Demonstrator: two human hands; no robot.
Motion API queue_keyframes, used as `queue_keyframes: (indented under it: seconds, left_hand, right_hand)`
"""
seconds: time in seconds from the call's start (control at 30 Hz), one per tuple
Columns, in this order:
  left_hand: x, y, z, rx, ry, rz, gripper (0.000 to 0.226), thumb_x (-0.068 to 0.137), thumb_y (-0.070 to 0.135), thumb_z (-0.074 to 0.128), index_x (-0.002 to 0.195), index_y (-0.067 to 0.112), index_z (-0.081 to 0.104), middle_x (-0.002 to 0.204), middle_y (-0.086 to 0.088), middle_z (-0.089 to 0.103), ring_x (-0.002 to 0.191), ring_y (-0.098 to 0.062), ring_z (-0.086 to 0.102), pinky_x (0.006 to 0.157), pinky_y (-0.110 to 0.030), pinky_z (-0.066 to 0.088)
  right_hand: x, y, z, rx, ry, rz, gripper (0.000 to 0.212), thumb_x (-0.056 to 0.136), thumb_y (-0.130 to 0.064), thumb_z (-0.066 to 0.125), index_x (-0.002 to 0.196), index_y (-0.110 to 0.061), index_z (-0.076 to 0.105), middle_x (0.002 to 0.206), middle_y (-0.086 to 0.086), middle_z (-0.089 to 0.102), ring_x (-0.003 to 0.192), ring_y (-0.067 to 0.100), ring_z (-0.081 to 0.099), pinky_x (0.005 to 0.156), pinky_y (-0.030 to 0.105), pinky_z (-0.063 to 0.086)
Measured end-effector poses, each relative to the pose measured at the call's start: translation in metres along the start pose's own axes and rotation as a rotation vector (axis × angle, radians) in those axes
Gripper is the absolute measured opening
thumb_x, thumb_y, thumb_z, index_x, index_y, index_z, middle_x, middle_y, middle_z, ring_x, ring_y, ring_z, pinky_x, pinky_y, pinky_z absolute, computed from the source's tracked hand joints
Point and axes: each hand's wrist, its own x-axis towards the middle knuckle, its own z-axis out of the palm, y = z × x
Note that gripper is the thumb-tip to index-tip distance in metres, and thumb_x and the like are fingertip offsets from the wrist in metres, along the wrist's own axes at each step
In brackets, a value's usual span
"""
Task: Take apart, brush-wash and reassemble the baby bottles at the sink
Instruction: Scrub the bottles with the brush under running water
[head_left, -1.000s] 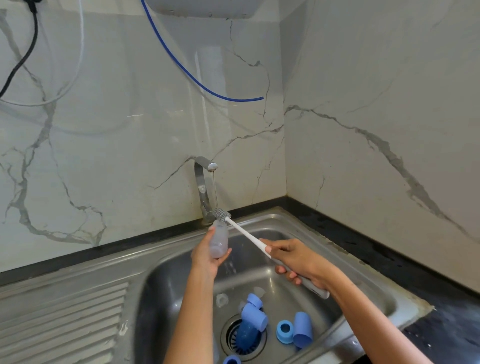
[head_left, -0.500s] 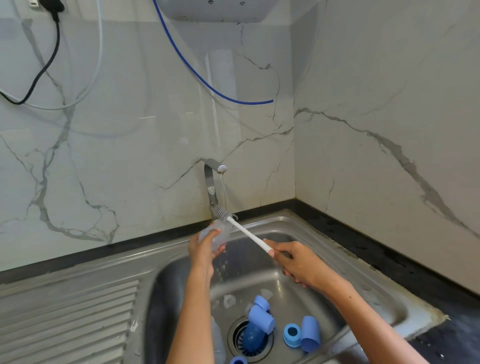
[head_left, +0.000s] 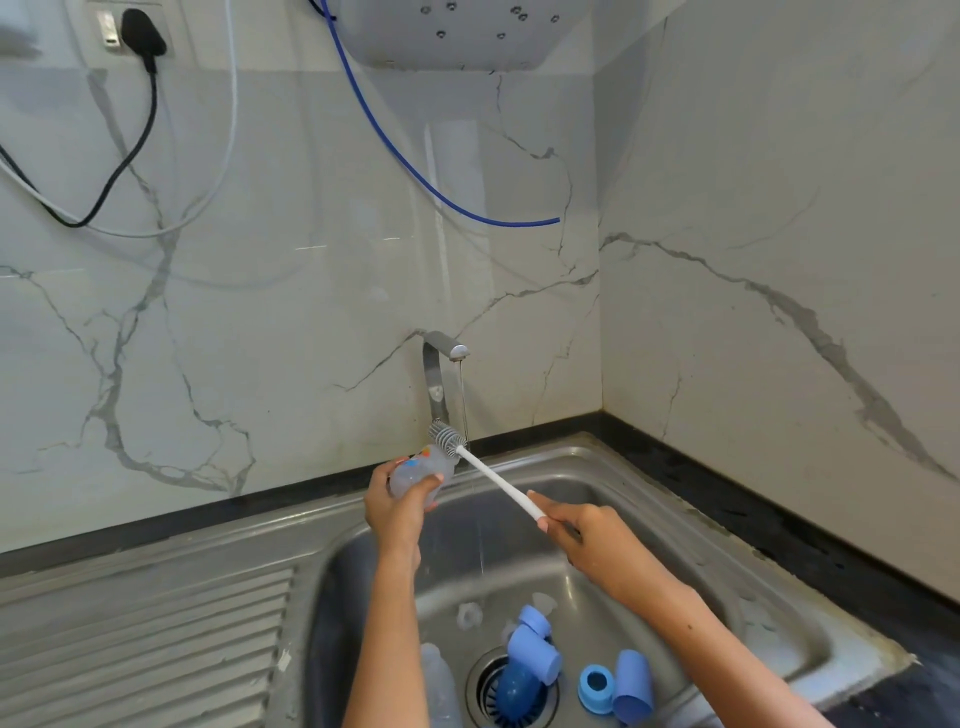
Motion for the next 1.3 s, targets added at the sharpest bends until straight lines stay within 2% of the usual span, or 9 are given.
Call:
queue_keyframes:
  seconds: [0.13, 0.23, 0.33, 0.43, 0.73, 0.9, 1.07, 1.17, 1.3]
  left_hand:
    - [-0.014, -0.003, 0.013, 0.153, -0.113, 0.083, 0.042, 0.063, -0.004, 0.079, 0.097, 0.016, 0.064, 0.095, -0.001, 0.063, 0.084, -0.017, 0.060, 0.070, -0.035, 0.058]
    - [-0.021, -0.010, 0.020, 0.149, -0.091, 0.046, 0.042, 0.063, -0.002, 0.080, 0.097, 0.016, 0.063, 0.100, -0.005, 0.063, 0.086, -0.020, 0.061, 0.074, -0.040, 0.058]
    - [-0.023, -0.012, 0.025, 0.046, -0.034, -0.021, 0.042, 0.068, -0.004, 0.078, 0.102, 0.012, 0.060, 0.105, -0.010, 0.060, 0.087, -0.021, 0.060, 0.062, -0.030, 0.057]
    - [-0.026, -0.013, 0.031, -0.058, 0.010, -0.108, 0.042, 0.069, -0.003, 0.078, 0.103, 0.010, 0.058, 0.107, -0.016, 0.061, 0.083, -0.024, 0.061, 0.049, -0.024, 0.052]
    - [-0.030, -0.009, 0.046, -0.422, 0.071, -0.544, 0.048, 0.074, -0.002, 0.075, 0.115, -0.003, 0.050, 0.111, -0.021, 0.051, 0.098, -0.035, 0.056, 0.076, -0.040, 0.053]
    - [-0.027, -0.007, 0.032, -0.692, 0.015, -0.637, 0.048, 0.084, 0.008, 0.068, 0.126, 0.001, 0.047, 0.125, -0.023, 0.051, 0.107, -0.034, 0.055, 0.082, -0.039, 0.052]
    - [-0.023, -0.008, 0.022, -0.880, -0.023, -0.704, 0.052, 0.085, 0.015, 0.068, 0.130, -0.001, 0.046, 0.121, -0.023, 0.054, 0.095, -0.033, 0.060, 0.054, -0.036, 0.060]
    - [-0.019, -0.011, 0.019, -1.007, -0.037, -0.741, 0.058, 0.085, 0.022, 0.068, 0.135, 0.002, 0.045, 0.129, -0.020, 0.054, 0.105, -0.032, 0.059, 0.056, -0.036, 0.060]
    - [-0.009, -0.012, 0.010, -1.103, -0.139, -0.716, 0.051, 0.091, 0.029, 0.060, 0.132, 0.003, 0.045, 0.128, -0.022, 0.053, 0.090, -0.032, 0.059, 0.057, -0.035, 0.059]
  right_hand:
    - [0.005, -0.001, 0.001, -0.067, -0.003, 0.025, 0.042, 0.103, -0.030, 0.042, 0.145, -0.033, 0.039, 0.076, -0.003, 0.057, 0.059, 0.007, 0.046, 0.056, 0.021, 0.043]
    - [0.004, 0.002, -0.004, -0.069, -0.025, 0.063, 0.042, 0.102, -0.030, 0.042, 0.144, -0.033, 0.041, 0.088, 0.004, 0.064, 0.066, 0.010, 0.052, 0.064, 0.025, 0.049]
    - [0.002, 0.003, -0.009, -0.055, -0.038, 0.076, 0.042, 0.102, -0.030, 0.044, 0.143, -0.034, 0.042, 0.094, 0.007, 0.067, 0.069, 0.016, 0.057, 0.069, 0.026, 0.051]
    - [0.000, 0.003, -0.013, -0.068, -0.039, 0.076, 0.042, 0.102, -0.031, 0.043, 0.144, -0.035, 0.040, 0.086, 0.001, 0.064, 0.061, 0.008, 0.052, 0.058, 0.016, 0.044]
    - [-0.006, -0.002, -0.027, -0.091, -0.054, 0.089, 0.042, 0.103, -0.030, 0.042, 0.144, -0.037, 0.039, 0.067, -0.011, 0.046, 0.051, 0.003, 0.039, 0.047, 0.011, 0.037]
    - [-0.010, -0.001, -0.034, -0.001, -0.098, 0.115, 0.038, 0.102, -0.032, 0.043, 0.140, -0.037, 0.045, 0.066, -0.004, 0.046, 0.046, 0.003, 0.038, 0.041, 0.011, 0.033]
    - [-0.011, 0.002, -0.032, 0.117, -0.121, 0.142, 0.035, 0.100, -0.035, 0.046, 0.135, -0.044, 0.046, 0.063, -0.001, 0.048, 0.042, 0.004, 0.036, 0.041, 0.018, 0.034]
    - [-0.013, 0.005, -0.034, 0.260, -0.127, 0.169, 0.036, 0.099, -0.035, 0.048, 0.133, -0.047, 0.049, 0.057, -0.005, 0.046, 0.042, 0.006, 0.034, 0.040, 0.020, 0.032]
    - [-0.016, 0.005, -0.036, 0.336, -0.139, 0.231, 0.034, 0.100, -0.032, 0.049, 0.133, -0.040, 0.052, 0.057, -0.004, 0.046, 0.043, 0.006, 0.035, 0.039, 0.019, 0.031]
